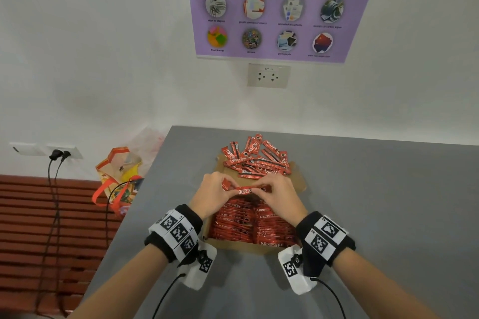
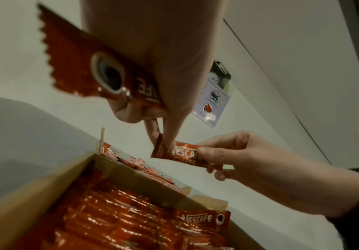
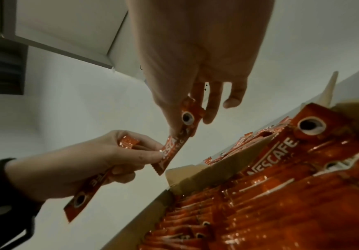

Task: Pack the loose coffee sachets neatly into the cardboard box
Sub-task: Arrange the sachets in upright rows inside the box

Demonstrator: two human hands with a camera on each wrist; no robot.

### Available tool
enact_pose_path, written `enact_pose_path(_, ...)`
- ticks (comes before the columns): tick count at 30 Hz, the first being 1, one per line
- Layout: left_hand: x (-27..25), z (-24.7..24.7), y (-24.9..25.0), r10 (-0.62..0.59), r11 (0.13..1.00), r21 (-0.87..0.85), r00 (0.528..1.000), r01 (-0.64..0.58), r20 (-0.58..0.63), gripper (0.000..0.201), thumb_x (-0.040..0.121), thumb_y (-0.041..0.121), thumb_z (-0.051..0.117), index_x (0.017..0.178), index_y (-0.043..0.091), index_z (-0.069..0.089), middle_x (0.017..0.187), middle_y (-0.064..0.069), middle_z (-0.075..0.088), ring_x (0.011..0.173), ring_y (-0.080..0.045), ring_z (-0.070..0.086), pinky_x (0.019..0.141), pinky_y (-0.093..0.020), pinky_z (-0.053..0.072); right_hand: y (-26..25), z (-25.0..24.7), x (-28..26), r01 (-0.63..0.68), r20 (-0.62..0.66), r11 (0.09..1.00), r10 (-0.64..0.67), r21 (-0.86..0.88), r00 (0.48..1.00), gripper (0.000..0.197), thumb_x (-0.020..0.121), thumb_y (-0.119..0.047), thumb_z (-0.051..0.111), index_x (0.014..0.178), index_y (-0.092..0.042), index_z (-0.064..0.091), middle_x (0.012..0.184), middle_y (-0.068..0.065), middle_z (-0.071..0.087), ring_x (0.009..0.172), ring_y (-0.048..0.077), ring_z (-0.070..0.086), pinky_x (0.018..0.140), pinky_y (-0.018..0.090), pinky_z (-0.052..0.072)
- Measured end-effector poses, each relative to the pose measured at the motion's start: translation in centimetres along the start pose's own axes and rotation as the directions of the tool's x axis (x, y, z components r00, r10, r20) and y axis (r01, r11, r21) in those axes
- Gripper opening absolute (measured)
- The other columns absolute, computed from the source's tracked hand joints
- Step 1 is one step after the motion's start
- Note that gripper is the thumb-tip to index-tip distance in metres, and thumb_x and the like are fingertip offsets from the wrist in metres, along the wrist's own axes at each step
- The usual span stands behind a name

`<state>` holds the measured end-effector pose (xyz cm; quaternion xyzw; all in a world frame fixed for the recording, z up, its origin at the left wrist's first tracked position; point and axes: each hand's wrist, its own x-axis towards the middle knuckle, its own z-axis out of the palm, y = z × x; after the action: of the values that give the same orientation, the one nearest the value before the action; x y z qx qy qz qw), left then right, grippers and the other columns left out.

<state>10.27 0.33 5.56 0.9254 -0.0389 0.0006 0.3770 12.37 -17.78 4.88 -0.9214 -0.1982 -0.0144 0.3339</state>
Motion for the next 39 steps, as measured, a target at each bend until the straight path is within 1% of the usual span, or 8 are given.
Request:
enact_pose_path(4,0.4,0.8,-0.3,-0.011,0.998,0.054,0.998,0.014,-0.061,0.018,0.089,0.019,0.061,0.102,0.011,0.071,0.104,-0.002,0.069,0.096,-0.013,0.061,0.088,-0.026,0.048,-0.3,-0.1,0.5,0.018,0.078,0.985,-0.004,-0.171,0.997,0.023,0.091,-0.031,0.057,0.108,-0.023,0.07,0.098,-0.004,0.063,0.091,0.009,0.045,0.087,0.028,0.041)
enact_pose_path(7,0.2,0.9,-0.5,-0.037,0.995,0.088,0.994,0.046,-0.102,0.026,0.095,0.003,0.044,0.108,0.001,0.066,0.112,-0.01,0.064,0.102,-0.021,0.06,0.089,-0.023,0.046,0.0,-0.8,1.1,-0.064,-0.04,0.984,0.058,-0.168,0.998,0.019,0.089,-0.026,0.061,0.103,-0.018,0.072,0.099,-0.004,0.068,0.092,0.009,0.057,0.084,0.02,0.046)
enact_pose_path(9,-0.1,1.2,-0.7,-0.065,0.993,0.097,0.997,0.068,-0.031,0.031,0.093,-0.004,0.036,0.103,-0.002,0.066,0.108,-0.014,0.064,0.097,-0.025,0.061,0.086,-0.03,0.051,0.2,-1.2,1.4,-0.116,-0.075,0.986,0.107,-0.123,0.991,0.017,0.087,-0.023,0.065,0.1,-0.016,0.073,0.099,-0.003,0.07,0.09,0.007,0.061,0.083,0.017,0.046)
enact_pose_path(14,-0.2,3.3,-2.2,0.026,0.985,0.162,0.981,-0.058,0.194,0.035,0.091,-0.003,0.035,0.106,0.007,0.065,0.11,-0.008,0.065,0.098,-0.022,0.062,0.089,-0.036,0.05,-0.3,0.2,1.7,-0.101,0.062,0.986,0.11,-0.133,0.992,0.012,0.084,-0.022,0.069,0.092,-0.016,0.075,0.09,-0.002,0.072,0.08,0.007,0.062,0.082,0.028,0.054)
enact_pose_path(23,0.9,6.0,-6.9,0.099,0.934,0.313,0.966,-0.173,0.238,0.034,0.084,0.0,0.036,0.105,0.011,0.061,0.112,-0.005,0.062,0.101,-0.021,0.058,0.09,-0.037,0.048,-1.8,1.4,3.2,-0.085,0.151,0.969,0.122,-0.23,0.981,0.007,0.083,-0.023,0.069,0.082,-0.019,0.075,0.083,-0.006,0.071,0.081,0.01,0.064,0.077,0.026,0.053)
enact_pose_path(29,-0.6,4.4,-4.2,0.217,0.914,0.297,0.953,-0.275,0.212,0.034,0.091,0.001,0.036,0.114,0.009,0.06,0.119,-0.005,0.06,0.11,-0.022,0.054,0.1,-0.035,0.038,-2.0,2.3,4.0,-0.045,0.205,0.952,0.111,-0.304,0.972,0.007,0.08,-0.012,0.068,0.075,-0.015,0.072,0.081,-0.001,0.07,0.082,0.017,0.065,0.076,0.032,0.055)
enact_pose_path(34,-1.3,3.7,-2.7,0.137,0.865,0.449,0.966,-0.224,0.218,0.04,0.094,0.001,0.03,0.128,0.007,0.048,0.132,-0.006,0.049,0.122,-0.022,0.041,0.106,-0.027,0.025,-1.9,2.6,4.2,0.003,0.212,0.946,0.069,-0.324,0.975,0.011,0.078,-0.005,0.065,0.076,-0.015,0.07,0.087,0.001,0.068,0.085,0.021,0.064,0.076,0.036,0.054)
enact_pose_path(39,-1.3,4.0,-2.8,0.089,0.823,0.526,0.963,-0.215,0.254,0.042,0.092,0.002,0.032,0.132,0.008,0.042,0.136,-0.007,0.044,0.123,-0.023,0.038,0.108,-0.03,0.027,-2.0,2.8,4.4,0.026,0.23,0.943,0.055,-0.333,0.972,0.009,0.078,-0.005,0.064,0.074,-0.012,0.068,0.09,0.005,0.068,0.088,0.025,0.062,0.077,0.037,0.052)
